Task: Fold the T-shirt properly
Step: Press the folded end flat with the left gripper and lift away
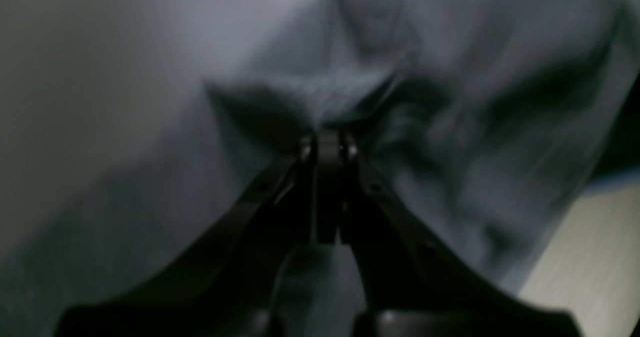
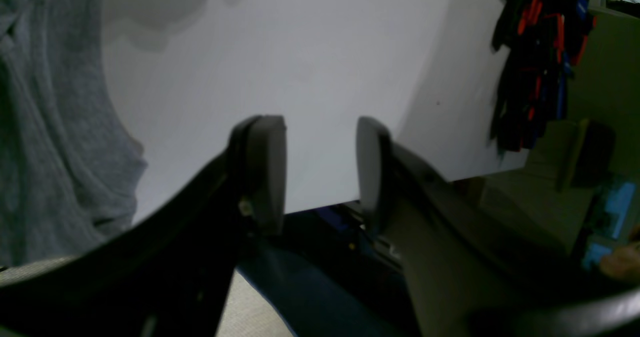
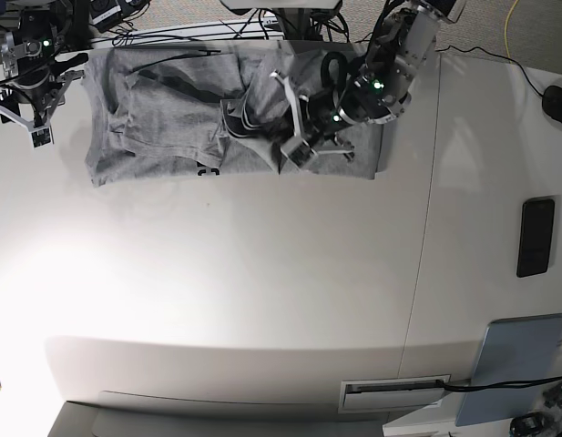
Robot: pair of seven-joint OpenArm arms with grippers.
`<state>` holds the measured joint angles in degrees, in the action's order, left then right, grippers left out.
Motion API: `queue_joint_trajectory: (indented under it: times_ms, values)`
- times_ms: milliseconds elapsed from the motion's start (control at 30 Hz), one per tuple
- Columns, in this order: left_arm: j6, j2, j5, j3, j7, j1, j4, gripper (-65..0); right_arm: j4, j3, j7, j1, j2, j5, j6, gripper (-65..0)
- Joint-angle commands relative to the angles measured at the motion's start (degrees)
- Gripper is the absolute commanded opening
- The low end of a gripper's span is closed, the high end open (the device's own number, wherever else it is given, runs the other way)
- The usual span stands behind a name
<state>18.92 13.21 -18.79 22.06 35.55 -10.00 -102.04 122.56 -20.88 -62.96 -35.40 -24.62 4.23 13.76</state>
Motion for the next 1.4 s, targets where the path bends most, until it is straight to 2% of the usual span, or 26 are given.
queue_joint_trajectory:
  times_ms: [0, 233, 367, 533, 633, 700, 767, 900, 933, 1000, 1067, 1133, 1200, 1267, 1367]
  values:
    - [0.24, -0.42, -2.43, -0.07, -2.08, 1.70, -1.09, -65.0, 0.70, -0.59, 0.55, -0.13, -0.92, 0.50, -0.31, -41.8]
    - [-0.04, -7.43, -2.40, -0.07, 0.22, 7.69, -0.96, -65.0, 0.70, -0.59, 0.52, -0.15, -0.92, 0.48, -0.31, -41.8]
    - [-4.90, -9.05, 0.94, -0.07, 0.44, 9.05, -0.96, -65.0, 0.70, -0.59, 0.24, -0.15, -0.92, 0.50, -0.33, -41.8]
    - [-5.53, -9.03, 2.56, -0.07, 0.46, 9.20, -0.96, -38.3, 0.70, -0.59, 0.11, -0.13, -0.92, 0.48, -0.35, -41.8]
    - [-4.72, -9.03, 2.56, -0.07, 0.61, 9.20, -0.96, -36.4, 0.70, -0.59, 0.11, -0.13, -0.92, 0.48, -0.33, -41.8]
    - [-0.90, -8.68, 2.45, -0.07, 0.70, 9.20, -1.01, -36.5, 0.70, -0.59, 0.20, -0.13, -0.92, 0.48, -0.33, -41.8]
    - [4.22, -8.39, 1.77, -0.07, 3.19, 9.05, -1.38, -36.7, 0.70, -0.59, 0.35, -0.13, -0.92, 0.48, -0.33, -41.8]
    - [14.34, -8.39, -2.82, -0.07, 15.85, 6.82, -4.24, -36.7, 0.70, -0.57, 0.90, -0.11, -0.92, 0.04, -0.33, -41.8]
    - [15.82, -8.24, -4.52, -0.07, 17.75, 5.73, -4.90, -36.7, 0.70, -0.57, 0.90, -0.11, -0.92, -0.33, -0.33, -41.8]
    - [17.99, -7.39, -7.87, -0.04, 18.03, 3.17, -5.55, -38.2, 0.70, -0.57, 0.87, -0.11, -0.92, -0.37, -0.33, -41.8]
    - [20.70, -6.60, -8.48, 0.00, 18.01, 0.52, -6.05, -40.4, 0.70, -0.57, 0.87, -0.13, -0.92, -0.35, -0.33, -41.8]
    - [21.08, -5.35, -7.96, 0.85, 17.99, -1.55, -6.25, -41.0, 0.70, -0.57, 0.90, -0.11, -0.92, -0.37, -0.33, -41.8]
    - [21.08, -4.11, -4.13, 2.86, 16.57, -2.78, -6.25, -41.0, 0.70, -0.57, 0.87, 0.00, -0.92, -0.37, -0.33, -41.8]
    - [20.00, -3.21, 4.50, 5.90, 12.28, -3.58, -6.23, -40.9, 0.70, -0.57, 0.85, 0.00, -0.92, -0.37, -0.33, -41.8]
    - [11.72, -2.58, 19.19, 11.02, 7.30, -3.82, -6.21, -40.9, 0.70, -0.57, 0.35, 0.00, -0.92, -0.35, -0.33, -41.8]
